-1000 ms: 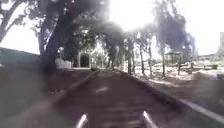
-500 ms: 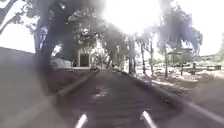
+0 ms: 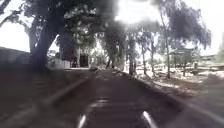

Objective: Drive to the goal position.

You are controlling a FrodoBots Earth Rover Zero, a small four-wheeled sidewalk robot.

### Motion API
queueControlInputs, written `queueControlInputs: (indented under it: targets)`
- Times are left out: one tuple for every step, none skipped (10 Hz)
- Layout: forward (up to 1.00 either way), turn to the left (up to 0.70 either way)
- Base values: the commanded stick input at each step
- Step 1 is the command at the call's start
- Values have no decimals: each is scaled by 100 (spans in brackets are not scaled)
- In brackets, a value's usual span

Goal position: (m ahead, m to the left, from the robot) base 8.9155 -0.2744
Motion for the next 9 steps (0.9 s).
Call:
queueControlInputs:
  targets:
    - [100, 0]
    - [100, 0]
    - [100, 0]
    - [100, 0]
    - [100, 0]
    - [100, 0]
    - [100, 0]
    - [100, 0]
    - [100, 0]
